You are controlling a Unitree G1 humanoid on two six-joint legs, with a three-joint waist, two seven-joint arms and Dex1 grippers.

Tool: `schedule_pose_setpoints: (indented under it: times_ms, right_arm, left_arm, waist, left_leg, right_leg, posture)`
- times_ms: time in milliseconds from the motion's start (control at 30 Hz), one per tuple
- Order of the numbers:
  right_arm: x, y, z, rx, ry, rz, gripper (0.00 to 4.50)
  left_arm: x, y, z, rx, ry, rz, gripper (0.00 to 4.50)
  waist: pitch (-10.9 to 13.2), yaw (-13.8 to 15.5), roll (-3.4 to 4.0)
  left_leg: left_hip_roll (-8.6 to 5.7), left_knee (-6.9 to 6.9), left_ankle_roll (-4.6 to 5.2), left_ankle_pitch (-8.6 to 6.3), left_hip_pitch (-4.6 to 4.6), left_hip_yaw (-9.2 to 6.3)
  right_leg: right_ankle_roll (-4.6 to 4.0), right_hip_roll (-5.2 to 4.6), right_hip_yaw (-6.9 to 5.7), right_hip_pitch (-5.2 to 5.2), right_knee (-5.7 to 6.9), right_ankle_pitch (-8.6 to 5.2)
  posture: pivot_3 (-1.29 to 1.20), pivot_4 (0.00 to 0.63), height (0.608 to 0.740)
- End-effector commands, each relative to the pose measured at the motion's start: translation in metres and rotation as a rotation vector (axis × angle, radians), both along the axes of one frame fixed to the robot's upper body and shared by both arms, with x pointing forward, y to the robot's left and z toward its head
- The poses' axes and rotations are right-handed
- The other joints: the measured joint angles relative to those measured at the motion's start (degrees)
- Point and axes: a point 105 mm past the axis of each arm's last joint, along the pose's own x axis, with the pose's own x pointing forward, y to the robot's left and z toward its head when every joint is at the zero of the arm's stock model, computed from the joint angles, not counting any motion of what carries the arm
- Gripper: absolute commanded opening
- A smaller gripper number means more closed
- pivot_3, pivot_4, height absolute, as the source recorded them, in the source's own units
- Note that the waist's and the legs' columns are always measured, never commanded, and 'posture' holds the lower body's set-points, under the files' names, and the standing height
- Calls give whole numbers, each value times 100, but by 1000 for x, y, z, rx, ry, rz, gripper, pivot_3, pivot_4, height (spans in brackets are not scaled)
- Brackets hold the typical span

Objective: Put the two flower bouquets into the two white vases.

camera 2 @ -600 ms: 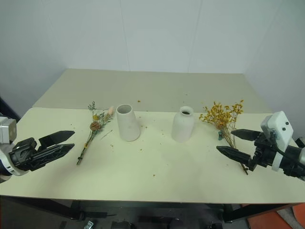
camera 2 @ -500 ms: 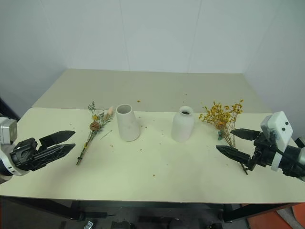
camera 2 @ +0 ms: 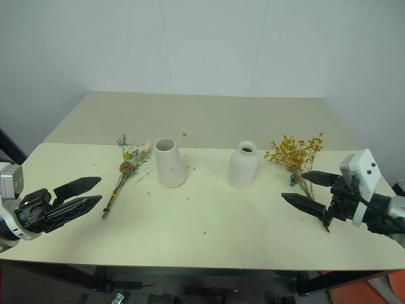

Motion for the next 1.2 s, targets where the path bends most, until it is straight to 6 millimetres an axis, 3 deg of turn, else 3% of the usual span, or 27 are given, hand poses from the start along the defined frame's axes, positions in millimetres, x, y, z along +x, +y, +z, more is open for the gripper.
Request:
schedule_pose_setpoints:
  times_ms: [33, 333, 500, 667, 867, 1000, 1200]
  right_arm:
    - [1, 0, 10, -22, -46, -13, 4500]
    - [3, -11, 2, -73, -8, -102, 4500]
    - [22, -25, -19, -151, 89, -235, 4500]
    - [46, -40, -29, -268, 138, -341, 4500]
    - [77, -54, -38, -256, 197, -442, 4500]
    - [89, -61, -47, -234, 241, -480, 4500]
    - [103, -67, -59, -213, 274, -522, 4500]
  left_arm:
    - [-1, -3, 10, 23, -63, -12, 4487]
    - [9, -17, 11, 17, -80, -69, 4487]
    - [20, -55, 8, 16, -95, -173, 4487]
    - [36, -107, 5, 9, -143, -282, 4487]
    - [47, -164, 5, -6, -180, -375, 4487]
    - [50, -181, 2, 58, -214, -423, 4487]
    - [55, -192, -9, 96, -220, -442, 4487]
  waist:
    - [0, 0, 0]
    - [0, 19, 0]
    - [-1, 15, -1]
    - [-1, 5, -1]
    - [0, -14, -2]
    - [0, -17, -1]
    - [0, -35, 0]
  left_leg:
    - [0, 0, 0, 0, 0, 0]
    - [-1, 0, 0, 0, 0, 0]
    - [-5, 1, 0, 0, 2, 1]
    - [-9, 1, 0, 1, -2, 1]
    - [-13, 1, 0, 1, -8, 1]
    - [-14, 1, 1, 1, -10, 0]
    - [-14, 1, 1, 1, -9, 1]
  right_leg:
    - [0, 0, 0, 0, 0, 0]
    - [0, 0, 0, 1, 0, 0]
    - [0, -1, 2, 7, -2, 5]
    - [-30, 0, 5, 4, -2, 27]
    - [-29, 1, 10, 1, -10, 32]
    - [-30, 1, 10, -1, -9, 33]
    - [-29, 2, 12, -1, -8, 34]
  posture:
    - [0, 150, 740]
    - [0, 150, 740]
    - [0, 150, 740]
    - [0, 150, 740]
    - [0, 150, 740]
    - [0, 150, 740]
    - [0, 150, 740]
